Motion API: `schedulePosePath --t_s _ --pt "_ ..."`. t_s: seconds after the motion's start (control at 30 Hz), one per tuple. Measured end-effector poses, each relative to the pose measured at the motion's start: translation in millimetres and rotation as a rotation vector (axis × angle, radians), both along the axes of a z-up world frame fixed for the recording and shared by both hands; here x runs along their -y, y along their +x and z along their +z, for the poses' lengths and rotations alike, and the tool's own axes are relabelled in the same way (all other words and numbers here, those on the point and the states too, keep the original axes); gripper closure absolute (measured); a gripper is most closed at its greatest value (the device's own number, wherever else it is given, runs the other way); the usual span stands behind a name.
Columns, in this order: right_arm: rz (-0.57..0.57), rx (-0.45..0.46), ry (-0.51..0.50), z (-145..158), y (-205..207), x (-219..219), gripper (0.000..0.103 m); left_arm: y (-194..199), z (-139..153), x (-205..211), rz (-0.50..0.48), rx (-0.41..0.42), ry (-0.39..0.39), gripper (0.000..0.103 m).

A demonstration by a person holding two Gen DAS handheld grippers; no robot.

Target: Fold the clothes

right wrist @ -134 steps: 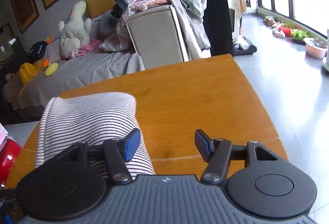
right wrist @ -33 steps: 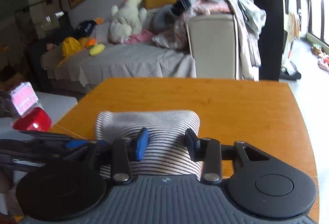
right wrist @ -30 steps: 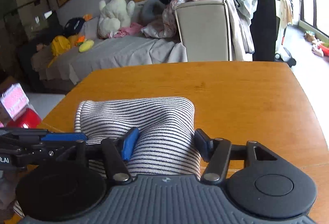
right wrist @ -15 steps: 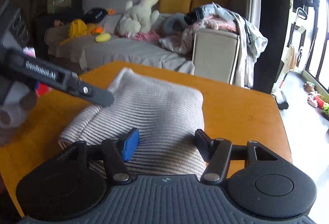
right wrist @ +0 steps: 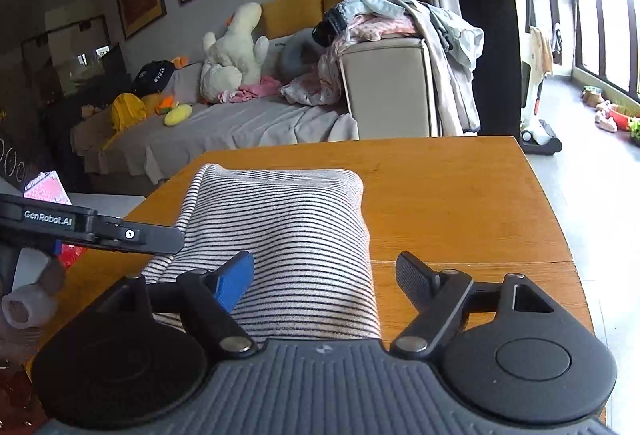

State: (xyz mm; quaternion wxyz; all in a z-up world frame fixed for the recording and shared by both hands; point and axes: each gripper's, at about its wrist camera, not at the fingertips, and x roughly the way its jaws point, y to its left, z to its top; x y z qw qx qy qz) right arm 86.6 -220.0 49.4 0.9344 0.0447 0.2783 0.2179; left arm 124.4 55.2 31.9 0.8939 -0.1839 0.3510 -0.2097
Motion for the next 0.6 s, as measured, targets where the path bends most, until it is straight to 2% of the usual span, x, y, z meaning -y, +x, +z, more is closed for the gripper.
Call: schedulePosePath --t_s 0.07,0.17,0.23,0.27,0.37,0.47,0.53,0.6 --pt "0.001 -0.012 -0.033 -5 0 -1 0.024 -2 2 4 -0.016 0.000 -0.020 0.038" --pt "0.006 -0.025 -0.048 -13 -2 -5 0.024 -4 1 14 -0.046 0.007 -0.018 0.034" --pt "0.000 -0.008 -0.062 -14 -4 -8 0.024 -5 -2 22 -0.059 0.017 0.010 0.035" --pt "0.000 0.005 -0.079 -13 -6 -10 0.024 -3 -5 24 -0.059 0.017 0.026 0.040" --pt "0.009 0.035 -0.117 -10 -9 -15 0.024 1 -11 21 -0.043 0.003 0.030 0.044" --pt "0.033 0.049 -0.072 -3 -11 -14 0.024 3 -11 12 -0.020 -0.006 0.013 0.044" --pt "0.057 0.035 -0.034 -1 -8 -14 0.024 3 -11 9 -0.007 -0.004 0.021 0.044" --pt "0.050 0.002 -0.084 -9 -3 -20 0.024 3 -13 9 -0.003 0.003 0.044 0.044"
